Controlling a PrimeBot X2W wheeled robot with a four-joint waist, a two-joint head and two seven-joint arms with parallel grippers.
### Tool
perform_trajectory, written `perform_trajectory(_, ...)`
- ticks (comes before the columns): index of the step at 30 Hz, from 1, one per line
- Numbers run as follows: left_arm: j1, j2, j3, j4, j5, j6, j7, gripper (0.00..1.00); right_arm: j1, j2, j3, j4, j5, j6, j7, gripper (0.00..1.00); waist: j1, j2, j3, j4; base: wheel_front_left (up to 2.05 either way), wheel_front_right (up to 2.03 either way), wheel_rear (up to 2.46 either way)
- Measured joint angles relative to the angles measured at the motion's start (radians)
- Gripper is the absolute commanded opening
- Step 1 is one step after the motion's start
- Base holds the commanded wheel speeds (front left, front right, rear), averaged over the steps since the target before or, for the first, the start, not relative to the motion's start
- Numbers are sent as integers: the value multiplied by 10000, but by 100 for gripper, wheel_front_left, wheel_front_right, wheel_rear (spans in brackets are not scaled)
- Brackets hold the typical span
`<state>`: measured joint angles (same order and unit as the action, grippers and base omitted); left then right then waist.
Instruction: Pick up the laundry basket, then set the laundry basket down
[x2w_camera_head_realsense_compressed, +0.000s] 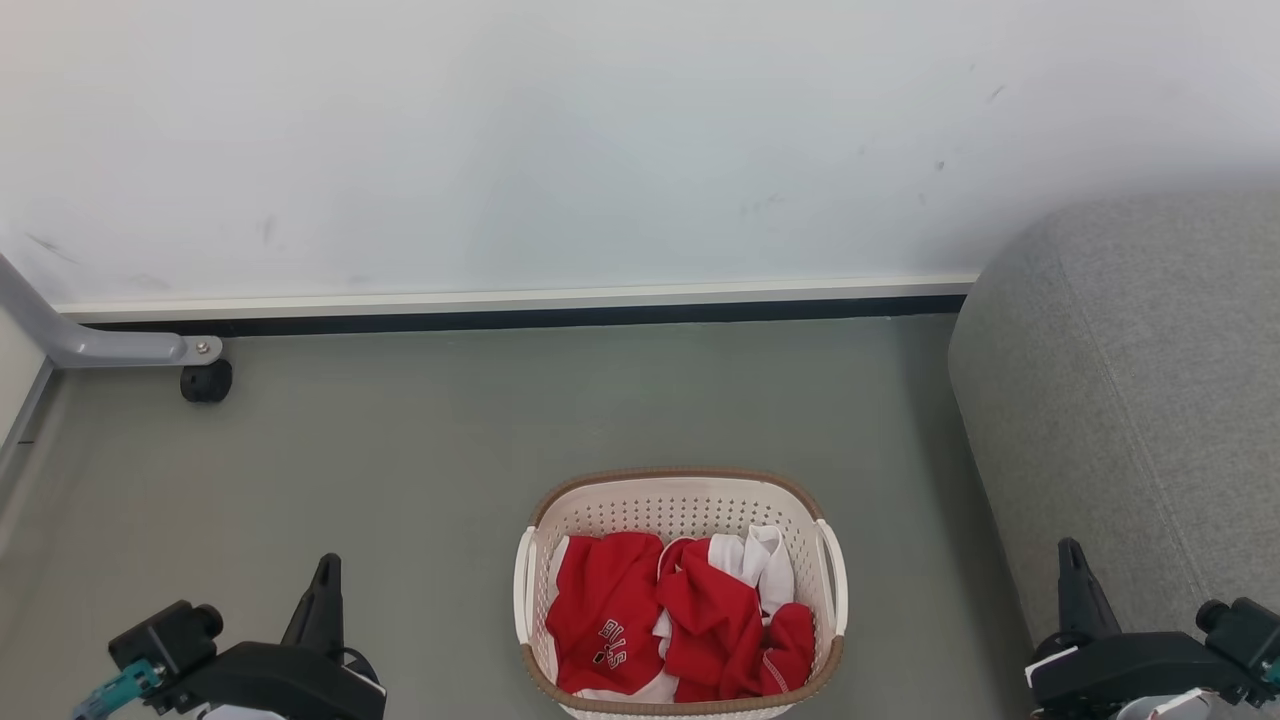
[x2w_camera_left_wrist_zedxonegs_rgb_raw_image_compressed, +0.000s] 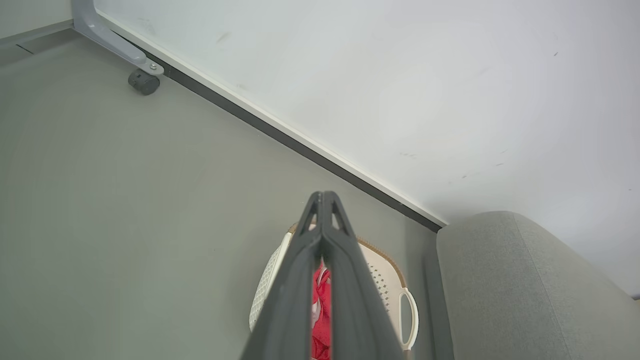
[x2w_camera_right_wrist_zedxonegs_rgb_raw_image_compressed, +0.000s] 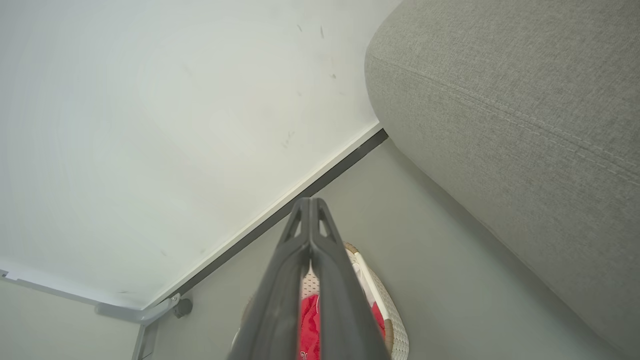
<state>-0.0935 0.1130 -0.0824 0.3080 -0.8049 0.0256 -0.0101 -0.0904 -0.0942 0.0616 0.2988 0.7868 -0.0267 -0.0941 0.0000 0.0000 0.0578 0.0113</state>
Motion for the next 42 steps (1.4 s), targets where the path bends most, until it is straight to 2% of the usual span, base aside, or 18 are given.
perform_trajectory(42, -4, -520, 1243, -31, -5668, -1066, 880, 0, -15, 359, -1409, 2, 5799, 1034, 1475, 0, -1, 0, -405, -82, 0, 0, 0)
